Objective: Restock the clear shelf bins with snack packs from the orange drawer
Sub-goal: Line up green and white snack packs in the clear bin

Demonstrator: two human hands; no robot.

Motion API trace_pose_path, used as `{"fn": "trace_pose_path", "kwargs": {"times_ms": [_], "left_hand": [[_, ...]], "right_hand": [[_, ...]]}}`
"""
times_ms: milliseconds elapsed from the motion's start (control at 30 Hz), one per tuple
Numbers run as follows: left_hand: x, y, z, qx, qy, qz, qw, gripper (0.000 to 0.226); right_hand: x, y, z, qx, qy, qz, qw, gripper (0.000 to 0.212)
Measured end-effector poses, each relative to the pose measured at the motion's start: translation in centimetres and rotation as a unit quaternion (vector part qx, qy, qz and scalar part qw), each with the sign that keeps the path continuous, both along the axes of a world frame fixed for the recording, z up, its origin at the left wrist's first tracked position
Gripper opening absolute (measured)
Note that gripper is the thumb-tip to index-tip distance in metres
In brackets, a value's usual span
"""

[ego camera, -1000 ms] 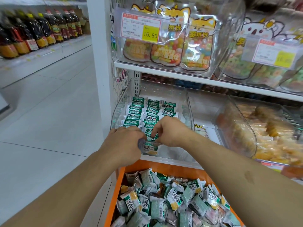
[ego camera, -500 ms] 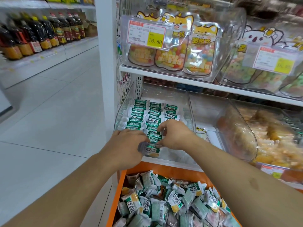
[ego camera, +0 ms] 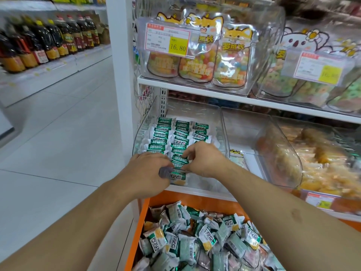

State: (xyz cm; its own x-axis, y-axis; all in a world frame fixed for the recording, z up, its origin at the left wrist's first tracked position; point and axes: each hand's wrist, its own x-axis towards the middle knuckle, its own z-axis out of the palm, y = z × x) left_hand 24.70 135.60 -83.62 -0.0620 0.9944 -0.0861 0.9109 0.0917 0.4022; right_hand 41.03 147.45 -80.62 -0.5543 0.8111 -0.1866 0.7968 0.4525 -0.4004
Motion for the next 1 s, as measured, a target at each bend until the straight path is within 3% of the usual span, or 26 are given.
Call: {"fn": "trace_pose_path", "kwargs": {"times_ms": [100,200,333,400,500,700,733,867,1000], "left_hand": [[0.3,-0.8,0.4,0.014,-0.023,0.002,1.000,0.046],[1.0,-2.0,1.5,0.055,-0.037,0.000,0.998,0.051],[4.4,-3.8,2.9,0.103,-0.100,-0.006,0.990,0.041],[7.3,-4.6,2.9,0.079,-0.144,-0.015,0.986,0.035],[11.1,-5.3,0.6,0.018,-0.181,-0.036,0.983,0.026],[15.1,-6.7,-9.9,-0.170,-0.133,-0.029,0.976,0.034],[15.7,-7.1,-11.8,-0.197,-0.128,-0.026,0.972,0.038],[18.2,-8.3,-17.6,-0.277,-0.142,-0.032,0.950,0.057],[19.6,-7.7,-20.7,-0.335,-0.153,-0.074,0.927,0.071]], "right_hand": [[1.0,-0.9,0.8,0.023,0.014,0.000,1.000,0.048],[3.2,-3.0,2.2,0.055,0.079,0.016,0.995,0.035],[8.4,-6.0,2.4,0.021,0.202,0.008,0.979,0.015],[11.6,-7.2,1.1,-0.004,0.233,-0.012,0.973,0.007],[16.3,-8.5,-2.5,-0.054,0.197,-0.063,0.977,0.009],[22.1,-9.6,-13.0,-0.155,0.006,-0.075,0.985,0.011],[22.3,-9.8,-14.7,-0.165,-0.015,-0.063,0.984,0.015],[22.5,-9.3,-20.2,-0.164,-0.082,-0.032,0.983,0.067],[22.7,-9.0,-24.4,-0.180,-0.068,-0.025,0.981,0.075]]}}
